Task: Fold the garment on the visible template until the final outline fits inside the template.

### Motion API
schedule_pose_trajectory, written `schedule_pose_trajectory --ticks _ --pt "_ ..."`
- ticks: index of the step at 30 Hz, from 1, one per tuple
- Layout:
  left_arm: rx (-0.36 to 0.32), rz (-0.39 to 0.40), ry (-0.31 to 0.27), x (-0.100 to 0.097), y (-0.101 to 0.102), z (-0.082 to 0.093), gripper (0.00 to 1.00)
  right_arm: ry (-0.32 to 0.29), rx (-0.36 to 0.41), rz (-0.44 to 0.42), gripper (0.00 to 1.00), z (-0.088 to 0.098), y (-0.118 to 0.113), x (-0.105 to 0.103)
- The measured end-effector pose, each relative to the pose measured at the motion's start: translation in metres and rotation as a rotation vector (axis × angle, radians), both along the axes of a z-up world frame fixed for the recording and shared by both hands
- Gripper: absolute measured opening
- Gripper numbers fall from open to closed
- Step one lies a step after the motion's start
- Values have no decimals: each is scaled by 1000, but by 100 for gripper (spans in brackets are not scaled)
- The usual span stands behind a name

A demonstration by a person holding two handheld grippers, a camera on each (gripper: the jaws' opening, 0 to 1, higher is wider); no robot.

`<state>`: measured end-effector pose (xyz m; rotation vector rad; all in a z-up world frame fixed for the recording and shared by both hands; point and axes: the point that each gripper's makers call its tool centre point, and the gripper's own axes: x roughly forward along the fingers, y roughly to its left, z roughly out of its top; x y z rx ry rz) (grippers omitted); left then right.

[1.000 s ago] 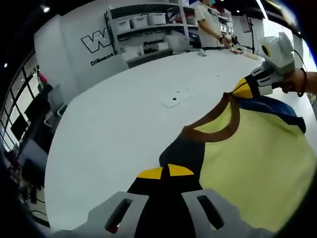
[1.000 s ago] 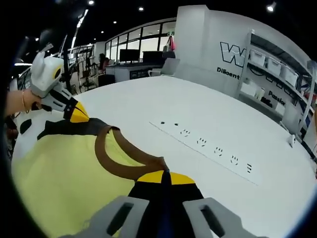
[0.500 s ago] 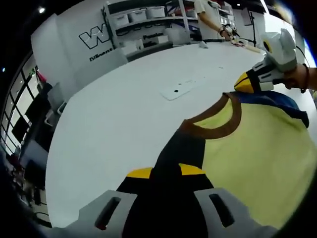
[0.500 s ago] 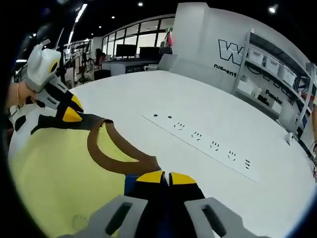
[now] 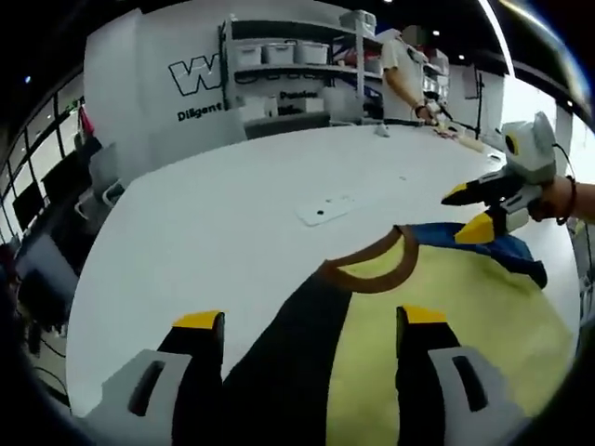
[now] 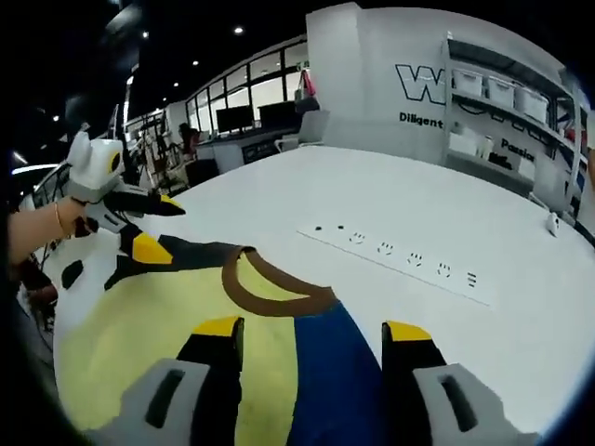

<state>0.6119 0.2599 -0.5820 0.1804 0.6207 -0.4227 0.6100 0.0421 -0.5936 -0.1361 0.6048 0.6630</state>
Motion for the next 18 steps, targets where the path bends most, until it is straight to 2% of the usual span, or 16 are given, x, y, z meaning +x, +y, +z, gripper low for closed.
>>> schedule_pose_trajectory --ticks 3,7,9,12,15,18 --pt "8 -8 -4 -6 2 5 87 -29 15 37 72 5 5 -8" --pt "6 -42 -24 -15 -2 13 91 -8 41 45 91 6 10 -18" --pt "11 -49 -23 -21 -3 16 95 -13 43 41 96 8 10 -23" --pt "4 -54 -20 -32 -5 20 99 -11 46 31 96 13 8 -32" --pt "-19 -64 -22 -45 -11 23 99 -8 42 22 97 17 5 -42" --pt "-12 -79 -16 -58 -15 22 99 -11 42 13 98 21 0 -52"
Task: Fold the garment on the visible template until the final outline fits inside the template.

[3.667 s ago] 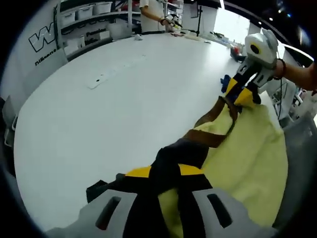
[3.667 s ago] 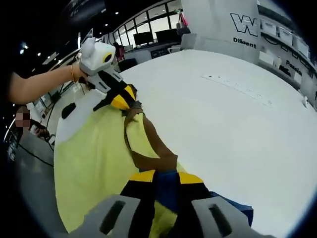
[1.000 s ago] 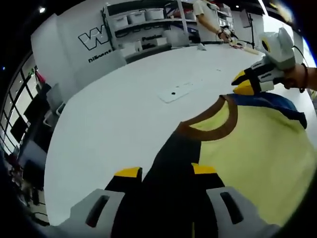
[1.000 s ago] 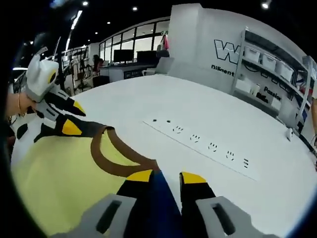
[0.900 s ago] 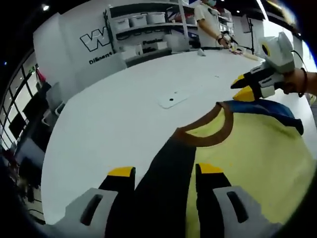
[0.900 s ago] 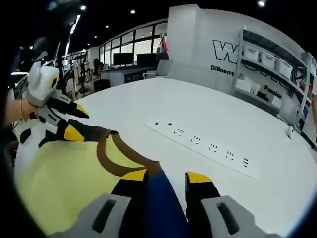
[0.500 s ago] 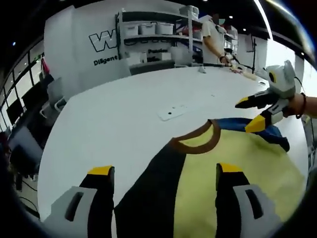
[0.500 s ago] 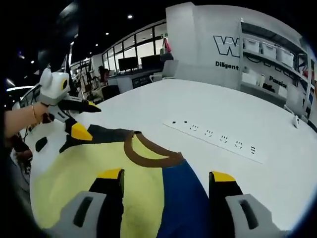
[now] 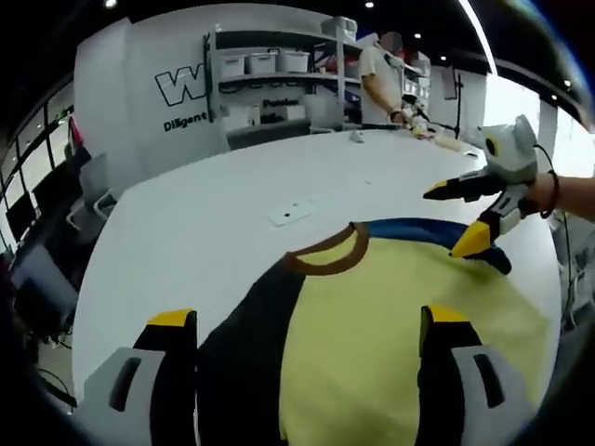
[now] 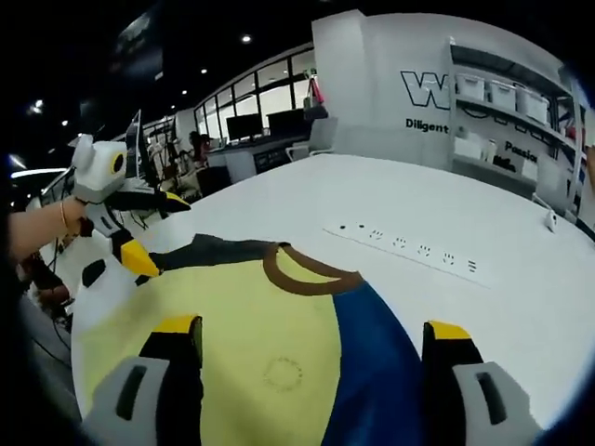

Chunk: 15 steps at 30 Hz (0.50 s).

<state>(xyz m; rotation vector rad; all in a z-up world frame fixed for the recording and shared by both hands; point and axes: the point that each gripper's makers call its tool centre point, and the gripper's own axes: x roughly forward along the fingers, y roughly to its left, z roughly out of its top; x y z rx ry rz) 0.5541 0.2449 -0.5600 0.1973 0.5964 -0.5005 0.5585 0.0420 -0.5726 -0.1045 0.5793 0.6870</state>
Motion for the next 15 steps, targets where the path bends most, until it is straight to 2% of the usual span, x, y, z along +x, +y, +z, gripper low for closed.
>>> schedule_pose_trajectory --ticks 6,9,11,15 --pt "-15 -46 4 -26 -10 5 99 19 -4 -17 96 -1 -14 -20" --pt "36 -105 2 -42 -15 7 99 32 4 -38 96 -2 -25 -28" --pt "38 -102 -8 -48 -16 12 99 40 16 -60 96 -2 -33 -33" --pt "-4 -90 -28 -58 -18 22 99 58 29 -95 95 -1 -45 -42"
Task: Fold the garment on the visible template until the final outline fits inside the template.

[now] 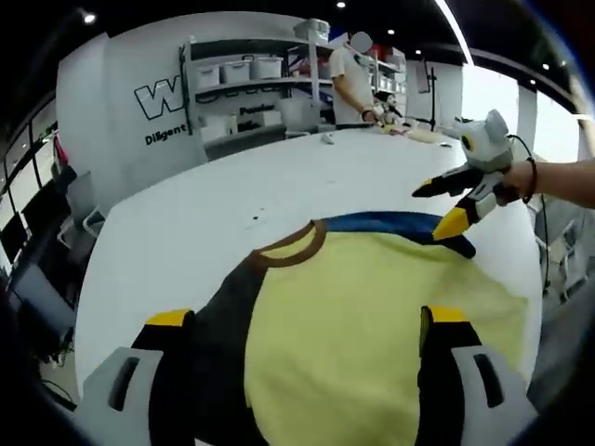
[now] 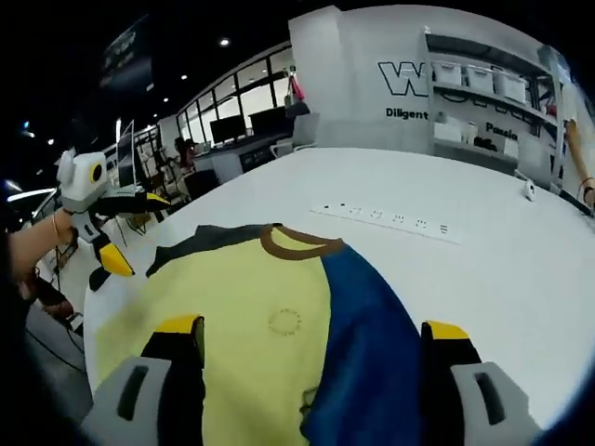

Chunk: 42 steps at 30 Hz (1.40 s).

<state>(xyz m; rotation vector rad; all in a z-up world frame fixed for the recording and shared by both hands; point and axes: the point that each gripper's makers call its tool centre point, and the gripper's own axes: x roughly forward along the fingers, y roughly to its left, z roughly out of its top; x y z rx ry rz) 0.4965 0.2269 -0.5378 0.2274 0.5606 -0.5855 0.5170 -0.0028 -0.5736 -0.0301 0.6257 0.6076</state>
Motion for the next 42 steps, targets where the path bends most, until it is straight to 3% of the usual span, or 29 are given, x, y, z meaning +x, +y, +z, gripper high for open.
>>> schedule_pose_trajectory --ticks 5,9,15,19,25,33,42 --pt "26 0 12 -17 1 -2 99 11 0 -41 94 2 -14 -5" --pt "-7 11 24 -32 -1 0 99 10 12 -78 92 1 -25 -8" --pt "27 -2 11 -48 -4 6 99 52 9 -148 82 -10 -48 -18" --pt "33 -6 -11 -50 -5 13 99 41 -11 -205 62 -9 -66 -23" --pt "11 12 -30 -57 -3 26 99 27 -41 -277 62 -10 -91 -26" --pt "-7 52 -31 -74 -1 28 99 126 -4 -348 59 -34 -106 -43" --pt "-15 81 -39 -84 6 33 99 180 -33 -398 45 -52 -119 -55"
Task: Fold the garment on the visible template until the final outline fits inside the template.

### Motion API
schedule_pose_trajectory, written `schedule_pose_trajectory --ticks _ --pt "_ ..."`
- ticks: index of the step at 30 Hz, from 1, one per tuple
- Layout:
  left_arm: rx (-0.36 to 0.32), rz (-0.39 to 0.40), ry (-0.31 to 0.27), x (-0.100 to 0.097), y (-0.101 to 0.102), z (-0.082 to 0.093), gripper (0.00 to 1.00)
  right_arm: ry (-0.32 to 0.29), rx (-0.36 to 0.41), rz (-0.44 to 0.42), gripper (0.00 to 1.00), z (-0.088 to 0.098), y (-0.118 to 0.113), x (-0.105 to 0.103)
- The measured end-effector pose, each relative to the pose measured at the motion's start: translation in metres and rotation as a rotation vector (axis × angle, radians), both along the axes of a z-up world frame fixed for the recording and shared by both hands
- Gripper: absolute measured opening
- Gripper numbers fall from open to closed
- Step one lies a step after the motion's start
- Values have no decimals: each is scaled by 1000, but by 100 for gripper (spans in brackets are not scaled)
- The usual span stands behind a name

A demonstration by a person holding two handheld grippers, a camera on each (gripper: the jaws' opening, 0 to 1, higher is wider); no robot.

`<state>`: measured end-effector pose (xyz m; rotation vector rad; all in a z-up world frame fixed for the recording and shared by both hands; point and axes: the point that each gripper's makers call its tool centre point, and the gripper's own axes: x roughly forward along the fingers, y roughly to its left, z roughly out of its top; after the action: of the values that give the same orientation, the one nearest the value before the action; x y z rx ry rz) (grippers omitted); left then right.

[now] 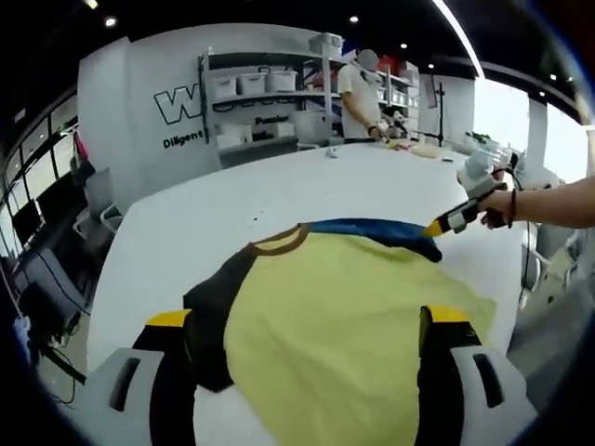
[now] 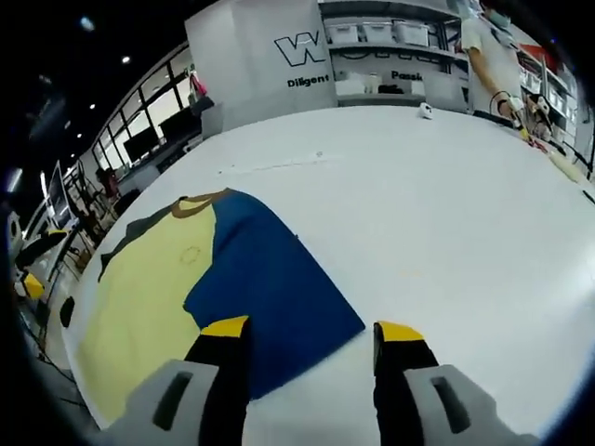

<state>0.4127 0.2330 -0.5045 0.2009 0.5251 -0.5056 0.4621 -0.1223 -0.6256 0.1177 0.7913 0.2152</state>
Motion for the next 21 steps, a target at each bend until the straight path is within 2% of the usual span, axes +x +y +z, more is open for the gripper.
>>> schedule_pose_trajectory --ticks 6,13,16,17,21 --pt "-20 31 -10 -7 7 7 98 16 2 -41 30 -6 -6 -1" --pt "-24 52 7 -15 17 1 97 10 5 -83 16 -10 -13 1" --pt "-24 60 9 -17 20 0 97 20 0 -89 4 -11 -16 2" --pt "-29 65 9 -18 22 1 97 5 -2 -89 0 -8 -16 3" --pt "-39 72 6 -19 23 3 96 -37 5 -66 0 3 -7 8"
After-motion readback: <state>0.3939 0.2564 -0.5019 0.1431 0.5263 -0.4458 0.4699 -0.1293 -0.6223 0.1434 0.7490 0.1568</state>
